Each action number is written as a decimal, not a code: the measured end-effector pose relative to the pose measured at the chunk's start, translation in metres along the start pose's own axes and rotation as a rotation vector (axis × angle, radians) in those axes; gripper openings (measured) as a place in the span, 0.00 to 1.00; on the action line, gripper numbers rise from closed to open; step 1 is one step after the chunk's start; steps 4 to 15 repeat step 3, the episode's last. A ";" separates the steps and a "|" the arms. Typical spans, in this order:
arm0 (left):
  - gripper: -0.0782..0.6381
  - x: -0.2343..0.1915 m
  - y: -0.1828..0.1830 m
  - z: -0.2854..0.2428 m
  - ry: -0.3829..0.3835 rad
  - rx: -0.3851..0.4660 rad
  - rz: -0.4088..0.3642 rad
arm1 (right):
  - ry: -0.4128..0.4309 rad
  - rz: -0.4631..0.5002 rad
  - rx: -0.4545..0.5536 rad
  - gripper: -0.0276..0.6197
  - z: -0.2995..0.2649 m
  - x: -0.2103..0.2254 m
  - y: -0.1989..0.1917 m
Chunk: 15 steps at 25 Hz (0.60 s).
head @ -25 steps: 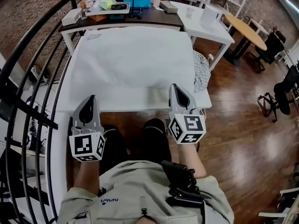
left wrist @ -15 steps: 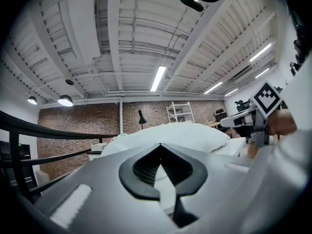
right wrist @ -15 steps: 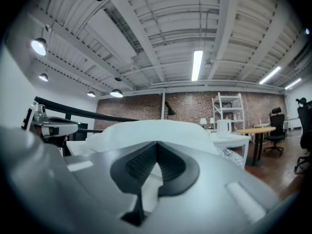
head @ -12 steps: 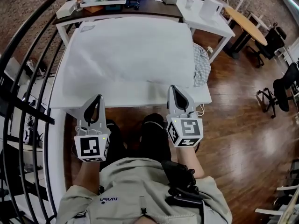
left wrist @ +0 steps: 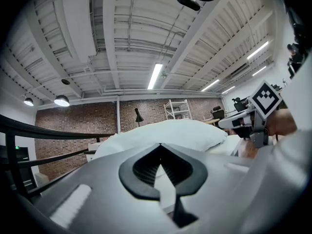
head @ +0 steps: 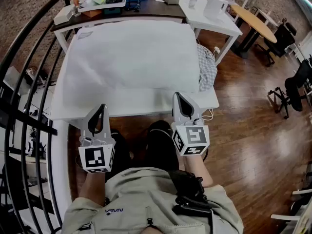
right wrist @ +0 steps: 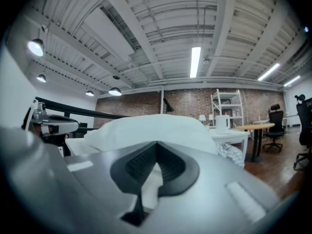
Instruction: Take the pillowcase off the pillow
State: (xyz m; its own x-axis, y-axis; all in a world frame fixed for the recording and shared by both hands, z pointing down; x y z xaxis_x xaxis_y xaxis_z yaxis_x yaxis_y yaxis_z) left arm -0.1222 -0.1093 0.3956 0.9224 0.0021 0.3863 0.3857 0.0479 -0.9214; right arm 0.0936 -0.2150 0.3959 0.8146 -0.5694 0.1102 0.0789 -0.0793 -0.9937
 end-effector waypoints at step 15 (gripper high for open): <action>0.12 0.001 0.001 -0.002 0.005 0.013 -0.010 | 0.001 0.003 0.006 0.05 0.000 0.001 0.001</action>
Point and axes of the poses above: the fingertips, and each gripper's own axes: z backward along the fingers, x to its right, y out of its top, the point moved 1 cm from there along z, backward along the fingers, and after that the axes turned 10 degrees about -z, right-handed, at the moved point
